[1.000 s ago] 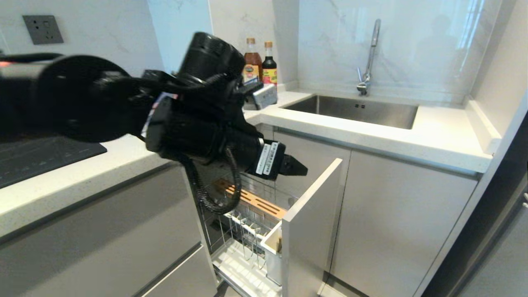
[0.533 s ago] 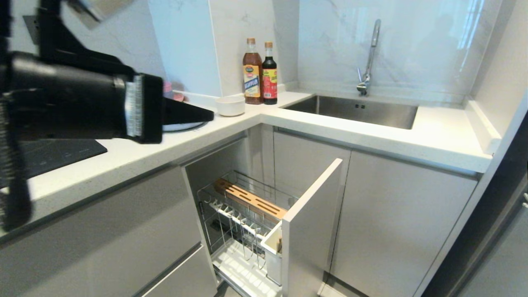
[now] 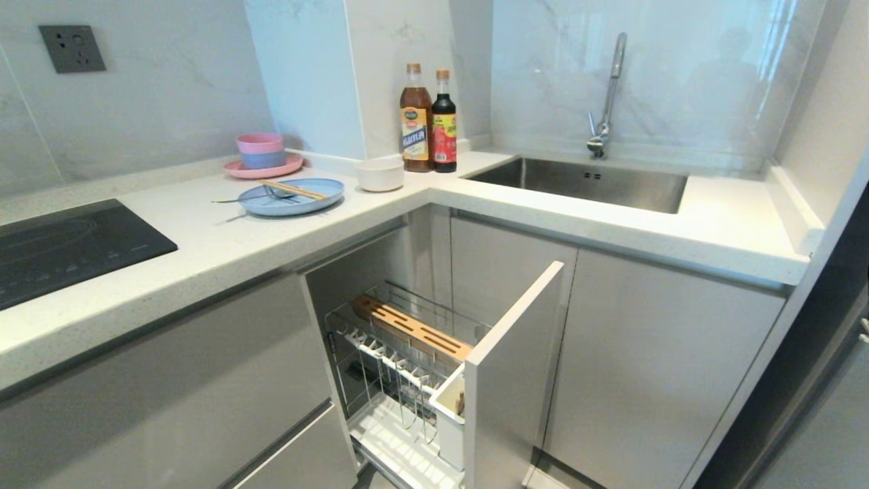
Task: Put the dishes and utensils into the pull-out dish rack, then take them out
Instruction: Pick up the chopsticks and place it in the cupboard
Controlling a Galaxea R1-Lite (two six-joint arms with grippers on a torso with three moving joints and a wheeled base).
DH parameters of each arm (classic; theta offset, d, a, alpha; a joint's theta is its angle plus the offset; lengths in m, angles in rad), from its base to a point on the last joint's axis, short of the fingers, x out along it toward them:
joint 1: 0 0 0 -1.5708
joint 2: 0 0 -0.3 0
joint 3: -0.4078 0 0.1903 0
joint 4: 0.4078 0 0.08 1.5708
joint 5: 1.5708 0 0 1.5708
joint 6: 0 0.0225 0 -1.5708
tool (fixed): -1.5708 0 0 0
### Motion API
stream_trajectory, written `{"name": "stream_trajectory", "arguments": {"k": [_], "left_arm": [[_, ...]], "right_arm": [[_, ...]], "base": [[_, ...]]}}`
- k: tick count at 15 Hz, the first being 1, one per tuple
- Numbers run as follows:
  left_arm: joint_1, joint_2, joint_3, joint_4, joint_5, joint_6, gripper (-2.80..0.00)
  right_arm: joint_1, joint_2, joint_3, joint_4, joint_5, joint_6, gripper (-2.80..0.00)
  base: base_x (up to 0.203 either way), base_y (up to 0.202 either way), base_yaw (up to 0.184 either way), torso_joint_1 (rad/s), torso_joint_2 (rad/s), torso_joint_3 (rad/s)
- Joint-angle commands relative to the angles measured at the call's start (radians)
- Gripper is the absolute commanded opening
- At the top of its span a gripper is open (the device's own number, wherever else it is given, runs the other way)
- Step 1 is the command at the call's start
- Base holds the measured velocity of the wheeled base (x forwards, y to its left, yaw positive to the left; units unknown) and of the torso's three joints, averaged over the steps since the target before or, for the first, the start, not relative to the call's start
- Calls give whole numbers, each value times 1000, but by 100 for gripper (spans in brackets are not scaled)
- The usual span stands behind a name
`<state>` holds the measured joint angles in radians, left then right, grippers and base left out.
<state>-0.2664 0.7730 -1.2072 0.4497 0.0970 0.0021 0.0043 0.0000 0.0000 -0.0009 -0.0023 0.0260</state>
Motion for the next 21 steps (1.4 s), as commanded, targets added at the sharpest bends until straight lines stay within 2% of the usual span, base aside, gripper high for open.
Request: {"name": "stream_trajectory", "arguments": {"k": [1,3,5,8,10,13,14,16,18,19,21], "left_arm": [[95,-260,159,-24,-1,21,-280],[175,-432,342,-91,-3,67,-280],[226,-573,537,-170,-3,100,-280],[257,-745,765,-231,-13,116,-280],[263,-763,914,-310,-9,97,-280],[265,-769,1170,-523,-22,120,-280],[265,-770,1226,-560,-28,109,-280],[266,-771,1234,-575,-84,62,-280],[266,-771,1230,-502,-107,54,-280],[266,-771,1224,-486,-108,24,-280],[266,-771,1224,-490,-105,9,-280]], "right_arm": [[0,0,1,-1,-1,0,-280],[0,0,1,-1,-1,0,-280],[0,0,1,0,1,0,-280],[0,0,1,1,-1,0,-280],[0,0,1,-1,0,0,-280],[0,0,1,0,0,0,-280],[0,0,1,0,-1,0,-280],[0,0,0,-1,0,0,-280],[0,0,2,-1,1,0,-280],[0,0,1,-1,-1,0,-280],[0,0,1,-1,0,0,-280]], "base": [[0,0,0,0,0,0],[0,0,0,0,0,0],[0,0,0,0,0,0],[0,0,0,0,0,0],[0,0,0,0,0,0],[0,0,0,0,0,0],[0,0,0,0,0,0],[0,0,0,0,0,0],[0,0,0,0,0,0],[0,0,0,0,0,0],[0,0,0,0,0,0]]}}
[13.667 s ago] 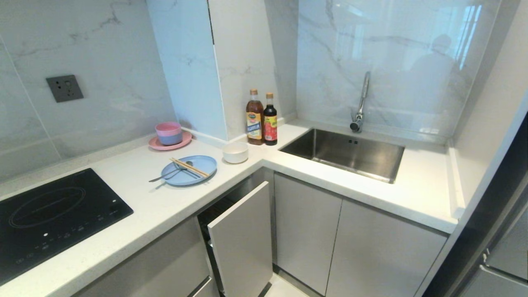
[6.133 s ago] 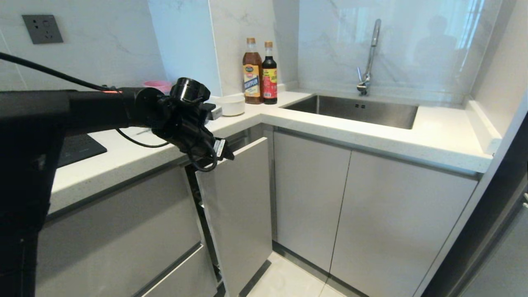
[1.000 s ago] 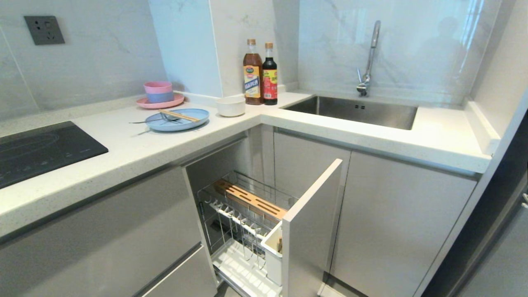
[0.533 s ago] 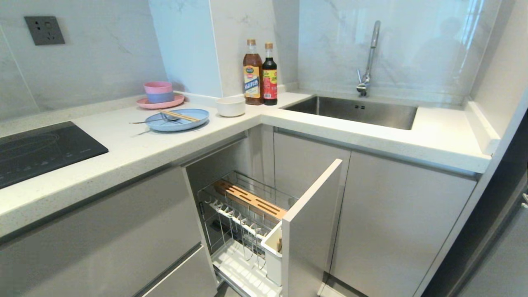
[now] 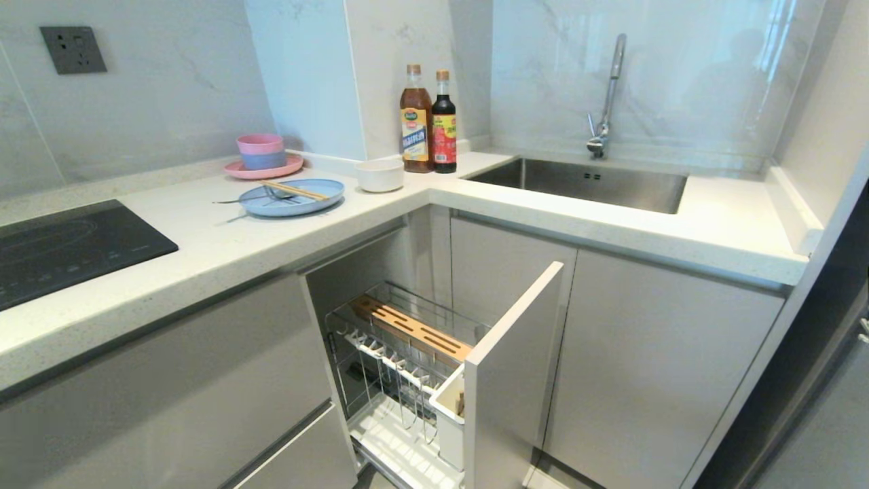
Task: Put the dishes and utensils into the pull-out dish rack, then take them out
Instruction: Pick up the chopsticks and place it in the cupboard
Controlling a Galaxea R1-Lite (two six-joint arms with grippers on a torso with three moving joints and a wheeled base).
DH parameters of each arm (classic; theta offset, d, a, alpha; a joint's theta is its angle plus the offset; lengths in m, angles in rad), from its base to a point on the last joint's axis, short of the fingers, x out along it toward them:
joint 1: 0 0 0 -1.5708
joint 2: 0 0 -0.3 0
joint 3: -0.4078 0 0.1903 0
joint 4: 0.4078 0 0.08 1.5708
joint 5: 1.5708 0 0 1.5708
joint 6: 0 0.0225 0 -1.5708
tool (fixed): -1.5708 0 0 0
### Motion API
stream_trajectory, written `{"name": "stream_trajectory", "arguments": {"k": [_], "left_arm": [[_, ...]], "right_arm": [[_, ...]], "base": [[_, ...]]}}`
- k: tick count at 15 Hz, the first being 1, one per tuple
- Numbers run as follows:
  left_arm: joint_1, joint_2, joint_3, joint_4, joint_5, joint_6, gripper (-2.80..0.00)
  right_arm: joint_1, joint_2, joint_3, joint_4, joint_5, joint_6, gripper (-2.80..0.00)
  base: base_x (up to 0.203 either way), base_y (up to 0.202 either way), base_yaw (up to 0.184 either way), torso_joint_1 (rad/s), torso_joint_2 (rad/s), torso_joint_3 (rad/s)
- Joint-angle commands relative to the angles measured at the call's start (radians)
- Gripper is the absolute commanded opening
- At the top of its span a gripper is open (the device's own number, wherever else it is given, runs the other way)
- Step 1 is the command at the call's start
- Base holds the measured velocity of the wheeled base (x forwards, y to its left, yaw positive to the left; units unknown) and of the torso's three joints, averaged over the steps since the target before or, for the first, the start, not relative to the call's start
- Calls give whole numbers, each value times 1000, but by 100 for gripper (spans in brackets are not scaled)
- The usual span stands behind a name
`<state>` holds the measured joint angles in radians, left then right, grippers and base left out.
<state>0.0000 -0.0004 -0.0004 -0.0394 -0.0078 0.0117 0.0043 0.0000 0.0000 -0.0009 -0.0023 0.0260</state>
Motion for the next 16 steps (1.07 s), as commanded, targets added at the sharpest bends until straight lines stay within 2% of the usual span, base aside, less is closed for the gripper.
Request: {"name": "stream_trajectory", "arguments": {"k": [1,16], "left_arm": [[0,2,17,-1,2,-1,-280],[0,2,17,-1,-2,3,-280]], "right_arm": [[0,0,1,1,0,0,-280],[0,0,1,-1,0,0,-280]], "base": [[0,0,0,0,0,0],[0,0,0,0,0,0]]}}
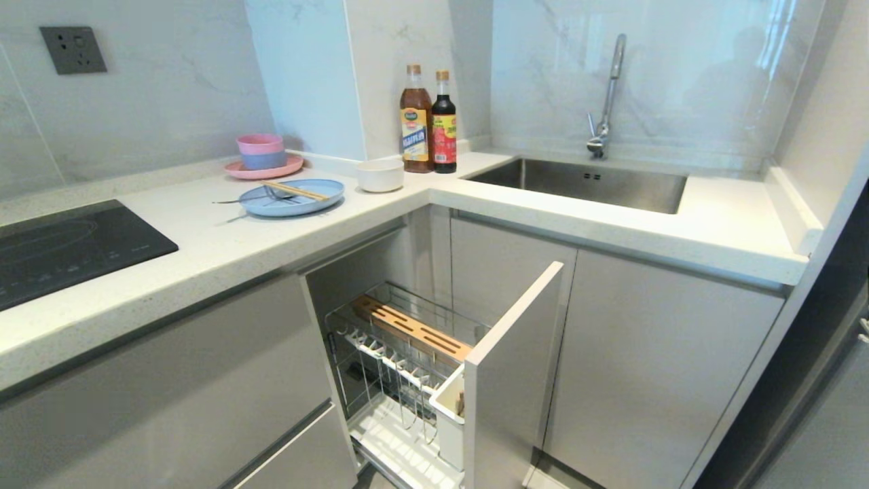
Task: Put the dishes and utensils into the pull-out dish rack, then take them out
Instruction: Pick up the chopsticks and place it in the cupboard
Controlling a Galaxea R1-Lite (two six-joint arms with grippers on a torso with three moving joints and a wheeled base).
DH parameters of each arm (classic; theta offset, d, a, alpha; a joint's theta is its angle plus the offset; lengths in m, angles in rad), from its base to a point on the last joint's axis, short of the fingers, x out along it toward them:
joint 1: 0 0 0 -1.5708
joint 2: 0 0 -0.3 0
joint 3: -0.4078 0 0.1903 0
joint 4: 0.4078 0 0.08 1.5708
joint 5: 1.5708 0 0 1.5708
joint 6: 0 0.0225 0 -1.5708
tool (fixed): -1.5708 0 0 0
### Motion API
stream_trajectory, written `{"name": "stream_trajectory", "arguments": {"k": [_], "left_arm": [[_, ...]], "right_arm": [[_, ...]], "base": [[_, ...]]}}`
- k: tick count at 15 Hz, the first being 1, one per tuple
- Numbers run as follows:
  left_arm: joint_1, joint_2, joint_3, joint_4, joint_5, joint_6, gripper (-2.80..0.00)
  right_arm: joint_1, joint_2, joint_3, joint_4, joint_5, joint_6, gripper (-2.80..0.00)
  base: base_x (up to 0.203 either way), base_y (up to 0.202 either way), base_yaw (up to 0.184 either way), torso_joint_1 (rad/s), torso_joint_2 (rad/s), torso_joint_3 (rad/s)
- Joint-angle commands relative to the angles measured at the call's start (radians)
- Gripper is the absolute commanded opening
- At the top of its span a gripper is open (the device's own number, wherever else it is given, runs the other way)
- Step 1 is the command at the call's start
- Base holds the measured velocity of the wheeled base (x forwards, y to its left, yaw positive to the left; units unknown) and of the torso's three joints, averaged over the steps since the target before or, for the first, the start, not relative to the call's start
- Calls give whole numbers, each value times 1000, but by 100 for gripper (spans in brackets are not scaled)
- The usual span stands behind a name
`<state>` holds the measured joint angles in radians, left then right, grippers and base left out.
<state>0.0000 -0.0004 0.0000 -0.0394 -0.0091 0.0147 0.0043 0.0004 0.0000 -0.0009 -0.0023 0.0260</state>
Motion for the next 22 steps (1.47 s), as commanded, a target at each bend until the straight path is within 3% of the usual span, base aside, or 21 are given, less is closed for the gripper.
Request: {"name": "stream_trajectory", "arguments": {"k": [1,22], "left_arm": [[0,2,17,-1,1,-2,-280],[0,2,17,-1,5,-27,-280]], "right_arm": [[0,0,1,0,0,0,-280],[0,0,0,0,1,0,-280]], "base": [[0,0,0,0,0,0],[0,0,0,2,2,-189]]}}
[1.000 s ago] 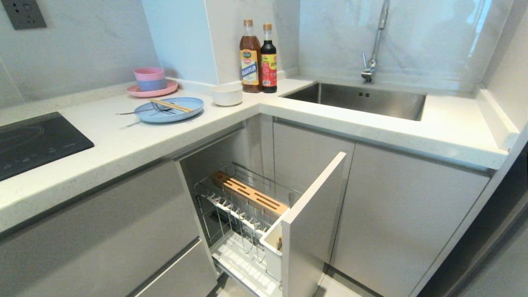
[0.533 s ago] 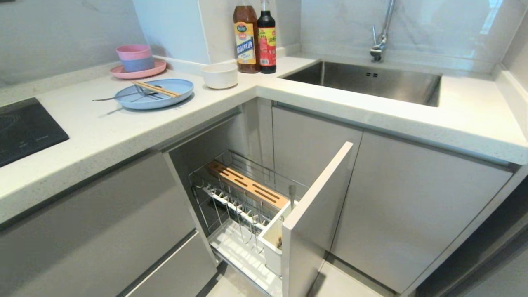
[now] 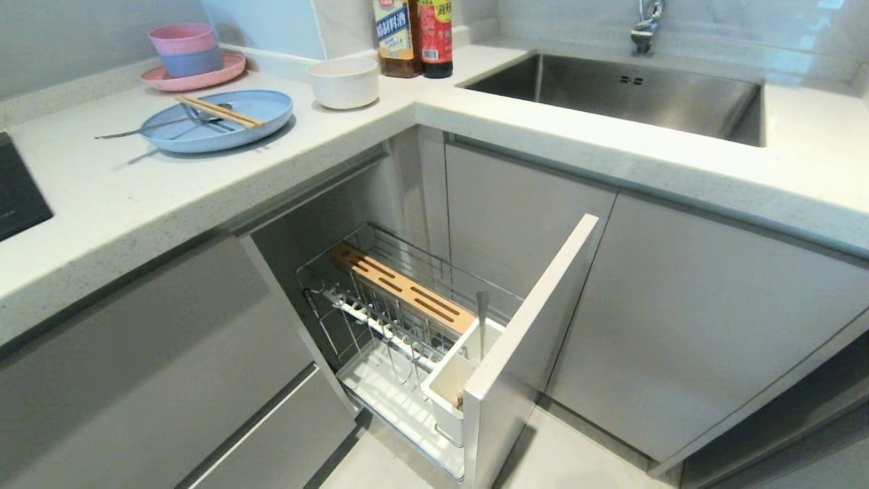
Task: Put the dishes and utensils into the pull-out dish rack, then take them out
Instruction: Pick up the chopsticks and place it in the cupboard
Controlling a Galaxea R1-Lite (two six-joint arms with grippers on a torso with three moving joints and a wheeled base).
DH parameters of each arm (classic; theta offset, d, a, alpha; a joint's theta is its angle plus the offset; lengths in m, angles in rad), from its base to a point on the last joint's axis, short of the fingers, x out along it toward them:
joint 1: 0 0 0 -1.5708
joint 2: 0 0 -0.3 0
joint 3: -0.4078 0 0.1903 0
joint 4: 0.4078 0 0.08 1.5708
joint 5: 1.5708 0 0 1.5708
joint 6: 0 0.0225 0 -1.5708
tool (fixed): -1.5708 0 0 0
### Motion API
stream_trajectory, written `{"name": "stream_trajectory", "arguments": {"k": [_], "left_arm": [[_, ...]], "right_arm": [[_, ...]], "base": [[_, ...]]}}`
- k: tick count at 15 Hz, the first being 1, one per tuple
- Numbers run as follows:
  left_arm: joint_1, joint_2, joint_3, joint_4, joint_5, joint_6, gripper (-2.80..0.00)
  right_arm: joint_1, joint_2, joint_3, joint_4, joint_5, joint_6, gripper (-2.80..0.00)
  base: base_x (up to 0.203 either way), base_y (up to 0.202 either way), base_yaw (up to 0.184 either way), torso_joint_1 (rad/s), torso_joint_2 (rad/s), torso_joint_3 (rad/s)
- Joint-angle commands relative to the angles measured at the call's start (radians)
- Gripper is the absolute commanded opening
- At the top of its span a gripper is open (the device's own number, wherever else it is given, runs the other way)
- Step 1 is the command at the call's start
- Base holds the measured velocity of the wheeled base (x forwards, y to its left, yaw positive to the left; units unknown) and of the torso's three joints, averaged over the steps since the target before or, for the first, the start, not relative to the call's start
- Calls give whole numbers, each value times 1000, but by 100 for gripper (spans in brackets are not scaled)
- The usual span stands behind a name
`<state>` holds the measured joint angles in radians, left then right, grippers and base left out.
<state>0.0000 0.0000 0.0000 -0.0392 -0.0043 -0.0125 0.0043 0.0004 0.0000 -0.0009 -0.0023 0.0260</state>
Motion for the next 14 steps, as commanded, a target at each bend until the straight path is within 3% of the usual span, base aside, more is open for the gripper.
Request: {"name": "stream_trajectory", "arguments": {"k": [1,14], "left_arm": [[0,2,17,-1,0,-1,-280],[0,2,17,-1,-2,5,-280]], "right_arm": [[0,0,2,-1,-1,0,-280],[0,0,1,-1,0,0,-280]], "base": [[0,0,0,2,2,-199],[0,0,0,2,5,-200]]}}
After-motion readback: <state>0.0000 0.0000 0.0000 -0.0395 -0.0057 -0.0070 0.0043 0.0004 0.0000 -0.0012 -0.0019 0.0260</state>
